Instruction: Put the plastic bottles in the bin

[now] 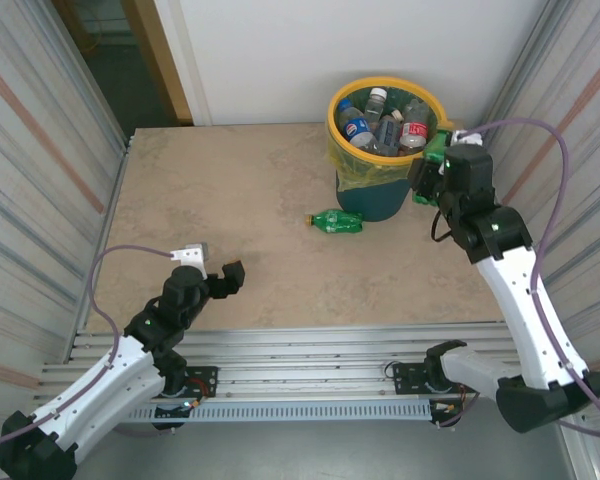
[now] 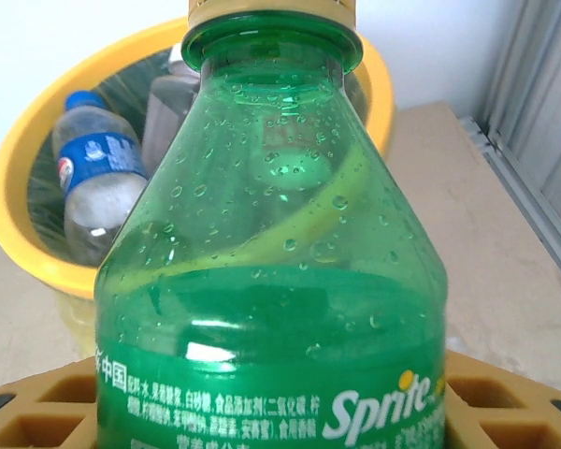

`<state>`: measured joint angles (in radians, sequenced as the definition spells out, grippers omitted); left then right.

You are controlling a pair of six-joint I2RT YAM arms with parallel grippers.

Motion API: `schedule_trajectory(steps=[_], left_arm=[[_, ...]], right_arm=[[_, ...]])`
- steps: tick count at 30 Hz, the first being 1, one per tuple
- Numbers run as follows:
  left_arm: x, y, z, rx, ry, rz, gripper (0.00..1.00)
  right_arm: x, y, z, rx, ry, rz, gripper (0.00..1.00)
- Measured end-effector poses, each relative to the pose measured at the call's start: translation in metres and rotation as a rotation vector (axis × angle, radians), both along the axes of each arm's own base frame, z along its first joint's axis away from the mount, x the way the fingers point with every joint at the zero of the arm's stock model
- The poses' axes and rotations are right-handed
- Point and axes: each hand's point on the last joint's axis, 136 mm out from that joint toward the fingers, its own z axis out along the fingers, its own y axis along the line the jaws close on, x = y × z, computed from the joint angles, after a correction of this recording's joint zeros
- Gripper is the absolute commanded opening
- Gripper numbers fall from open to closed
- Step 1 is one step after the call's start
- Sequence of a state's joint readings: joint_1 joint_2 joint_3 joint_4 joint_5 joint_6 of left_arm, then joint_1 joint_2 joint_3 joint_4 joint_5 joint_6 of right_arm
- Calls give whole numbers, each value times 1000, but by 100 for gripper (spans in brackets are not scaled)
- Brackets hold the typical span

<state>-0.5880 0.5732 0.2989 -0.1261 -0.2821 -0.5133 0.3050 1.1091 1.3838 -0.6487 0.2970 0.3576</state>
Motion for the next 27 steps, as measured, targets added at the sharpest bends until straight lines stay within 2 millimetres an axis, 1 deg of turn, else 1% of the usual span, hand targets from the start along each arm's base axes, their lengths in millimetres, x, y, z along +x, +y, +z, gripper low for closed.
schedule_trajectory(steps=[5,9,12,16,18,21,24,27], left_arm=[[0,0,0,-1,0,1,99],[0,0,0,-5,1,3,99],[0,0,0,-8,0,4,99],[-1,0,3,-14,-8,4,99],[-1,1,4,-17,-13,5,99],[-1,2,6,-19,-18,8,99],[-1,3,5,-18,-16,12,99],[-2,4,5,-15,-14,15,99]], right_arm=[[27,15,14,-21,-4,70,38],[52,24,27,-24,-16,113,38],[72,28,39,-20,-30,140,38],[99,30,47,-18,-36,165,38],[113,31,48,-16,-33,172,37],[133,33,42,-13,-7,185,38],[154,32,33,-17,25,190,38],[170,34,19,-17,69,202,38]])
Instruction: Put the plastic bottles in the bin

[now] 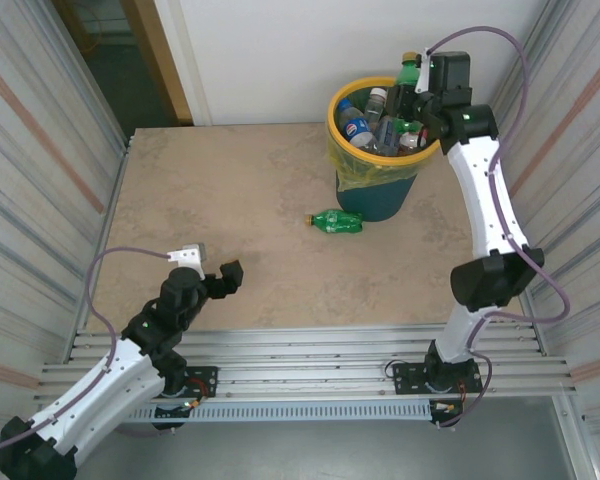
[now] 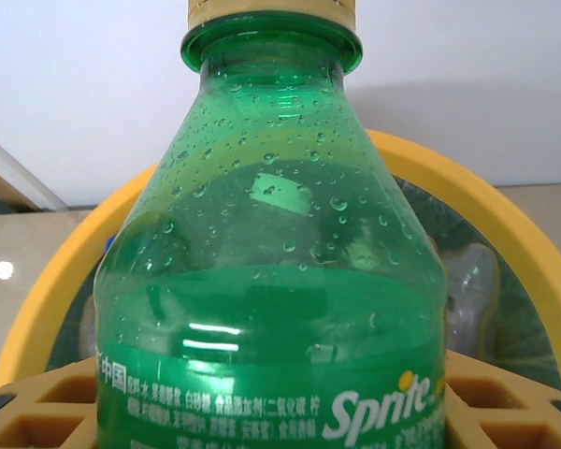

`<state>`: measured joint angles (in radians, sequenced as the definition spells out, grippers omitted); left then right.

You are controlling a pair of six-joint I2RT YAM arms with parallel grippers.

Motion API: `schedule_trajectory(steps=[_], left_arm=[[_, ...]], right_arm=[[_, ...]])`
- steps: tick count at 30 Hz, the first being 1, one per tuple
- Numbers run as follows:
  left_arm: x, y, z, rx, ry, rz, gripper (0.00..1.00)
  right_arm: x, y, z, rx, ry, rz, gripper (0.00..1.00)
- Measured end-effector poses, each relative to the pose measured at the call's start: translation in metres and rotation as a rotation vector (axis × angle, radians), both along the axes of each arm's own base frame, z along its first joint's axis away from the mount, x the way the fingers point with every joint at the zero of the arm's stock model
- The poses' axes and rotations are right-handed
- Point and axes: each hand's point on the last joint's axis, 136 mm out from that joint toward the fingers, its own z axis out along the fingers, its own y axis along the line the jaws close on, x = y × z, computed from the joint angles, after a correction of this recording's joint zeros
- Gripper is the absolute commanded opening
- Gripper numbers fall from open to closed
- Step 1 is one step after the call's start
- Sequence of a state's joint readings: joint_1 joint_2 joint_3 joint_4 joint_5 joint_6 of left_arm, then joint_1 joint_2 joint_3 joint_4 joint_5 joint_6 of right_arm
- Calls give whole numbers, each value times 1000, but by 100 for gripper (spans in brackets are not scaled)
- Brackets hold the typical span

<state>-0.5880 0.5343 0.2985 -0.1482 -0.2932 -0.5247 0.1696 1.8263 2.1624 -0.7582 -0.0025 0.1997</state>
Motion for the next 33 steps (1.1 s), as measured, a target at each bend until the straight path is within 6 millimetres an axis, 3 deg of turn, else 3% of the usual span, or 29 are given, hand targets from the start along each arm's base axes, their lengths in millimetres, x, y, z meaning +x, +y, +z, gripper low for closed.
schedule_trajectory(steps=[5,13,33], left_arm=[[0,1,0,3,1,5,99],[-1,2,-2,8,6,7,99],[-1,2,-2,4,7,8,99]], right_arm=[[15,7,-25,-9,72,27,41],[14,11,-53,-55,154,81,46],[2,31,-64,-116,184,254,73]])
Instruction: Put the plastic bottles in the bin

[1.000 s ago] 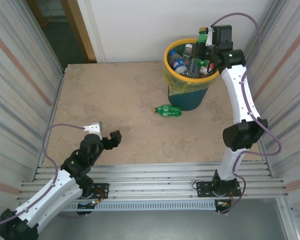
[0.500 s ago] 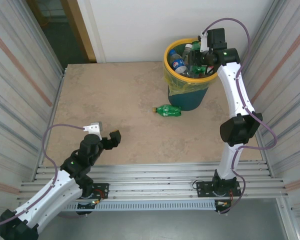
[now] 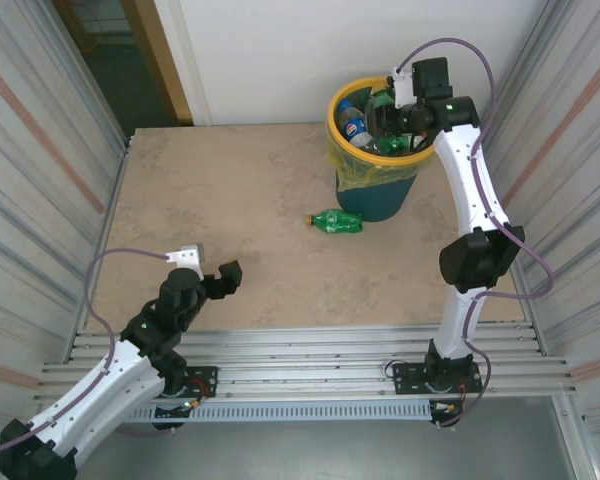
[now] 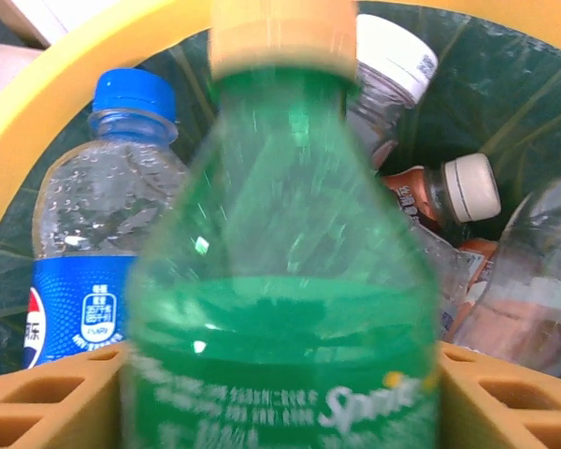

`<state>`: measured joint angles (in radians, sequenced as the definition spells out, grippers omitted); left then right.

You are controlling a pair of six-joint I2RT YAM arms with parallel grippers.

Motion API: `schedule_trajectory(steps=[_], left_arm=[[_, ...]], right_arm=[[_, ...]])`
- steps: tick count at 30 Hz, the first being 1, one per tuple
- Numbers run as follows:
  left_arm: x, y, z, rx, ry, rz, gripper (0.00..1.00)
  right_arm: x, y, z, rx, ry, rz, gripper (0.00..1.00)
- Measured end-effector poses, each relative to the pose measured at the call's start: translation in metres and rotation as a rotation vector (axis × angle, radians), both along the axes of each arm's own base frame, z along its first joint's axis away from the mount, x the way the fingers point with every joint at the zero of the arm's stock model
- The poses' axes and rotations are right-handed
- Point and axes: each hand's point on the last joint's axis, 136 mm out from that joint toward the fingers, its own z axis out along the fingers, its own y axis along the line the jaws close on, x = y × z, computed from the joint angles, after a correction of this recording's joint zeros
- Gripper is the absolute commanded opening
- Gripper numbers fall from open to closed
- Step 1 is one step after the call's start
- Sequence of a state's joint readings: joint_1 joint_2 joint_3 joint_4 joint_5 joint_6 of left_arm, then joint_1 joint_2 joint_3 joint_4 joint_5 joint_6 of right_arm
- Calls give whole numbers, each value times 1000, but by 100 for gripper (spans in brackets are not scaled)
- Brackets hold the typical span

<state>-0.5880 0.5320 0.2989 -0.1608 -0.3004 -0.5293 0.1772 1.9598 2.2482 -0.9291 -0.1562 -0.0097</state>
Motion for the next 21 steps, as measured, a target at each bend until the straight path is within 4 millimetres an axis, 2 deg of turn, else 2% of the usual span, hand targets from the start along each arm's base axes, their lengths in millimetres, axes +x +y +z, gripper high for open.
schedule_trajectory(steps=[9,16,21], left_arm=[[0,0,0,-6,2,3,99],[0,0,0,-8,2,4,99],[0,0,-1,-8,5,4,99]], right_arm=[[-1,4,0,8,0,23,86],[-1,4,1,8,-2,24,89],[-2,6,3,9,-5,28,88]])
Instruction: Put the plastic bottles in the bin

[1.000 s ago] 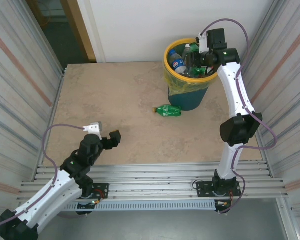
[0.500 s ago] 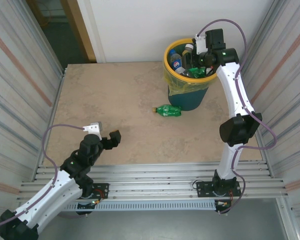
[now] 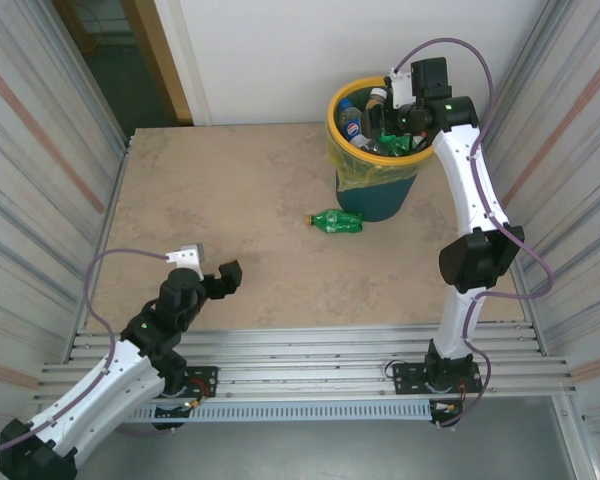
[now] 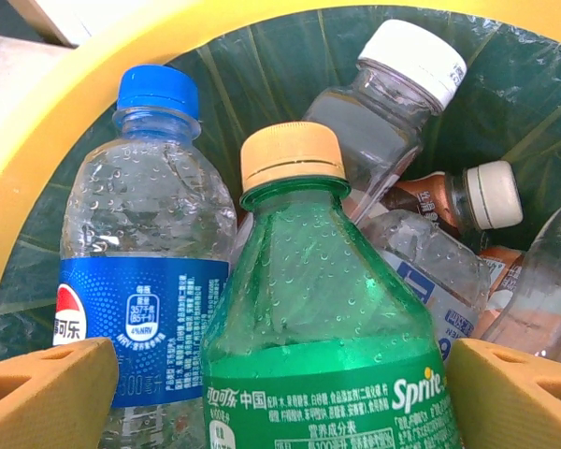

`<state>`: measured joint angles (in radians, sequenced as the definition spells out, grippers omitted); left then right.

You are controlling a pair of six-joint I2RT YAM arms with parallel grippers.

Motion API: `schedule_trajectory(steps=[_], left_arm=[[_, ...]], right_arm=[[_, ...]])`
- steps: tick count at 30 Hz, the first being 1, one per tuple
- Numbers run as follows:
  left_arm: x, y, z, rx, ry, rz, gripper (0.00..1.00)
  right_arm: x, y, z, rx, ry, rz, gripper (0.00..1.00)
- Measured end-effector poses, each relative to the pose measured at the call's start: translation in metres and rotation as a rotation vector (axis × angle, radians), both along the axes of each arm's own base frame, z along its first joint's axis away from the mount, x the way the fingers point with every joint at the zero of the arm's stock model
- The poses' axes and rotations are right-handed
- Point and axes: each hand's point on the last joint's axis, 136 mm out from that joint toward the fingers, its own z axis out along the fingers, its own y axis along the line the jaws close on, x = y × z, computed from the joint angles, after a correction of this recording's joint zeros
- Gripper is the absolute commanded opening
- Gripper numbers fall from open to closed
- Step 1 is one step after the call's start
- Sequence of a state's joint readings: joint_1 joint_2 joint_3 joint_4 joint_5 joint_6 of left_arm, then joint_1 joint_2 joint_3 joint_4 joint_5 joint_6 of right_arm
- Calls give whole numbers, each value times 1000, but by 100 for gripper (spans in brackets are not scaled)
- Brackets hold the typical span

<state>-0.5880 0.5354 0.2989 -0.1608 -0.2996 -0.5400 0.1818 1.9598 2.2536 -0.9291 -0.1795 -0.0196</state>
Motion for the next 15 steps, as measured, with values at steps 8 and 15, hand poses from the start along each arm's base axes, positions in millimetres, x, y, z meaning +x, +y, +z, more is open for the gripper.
schedule_trajectory(steps=[8,15], left_arm=[[0,0,0,0,0,0,99],[0,0,0,0,0,1,99]], right_arm=[[-2,5,7,-3,-18,7,85],[-3,-1,13,-41,-39,-35,65]])
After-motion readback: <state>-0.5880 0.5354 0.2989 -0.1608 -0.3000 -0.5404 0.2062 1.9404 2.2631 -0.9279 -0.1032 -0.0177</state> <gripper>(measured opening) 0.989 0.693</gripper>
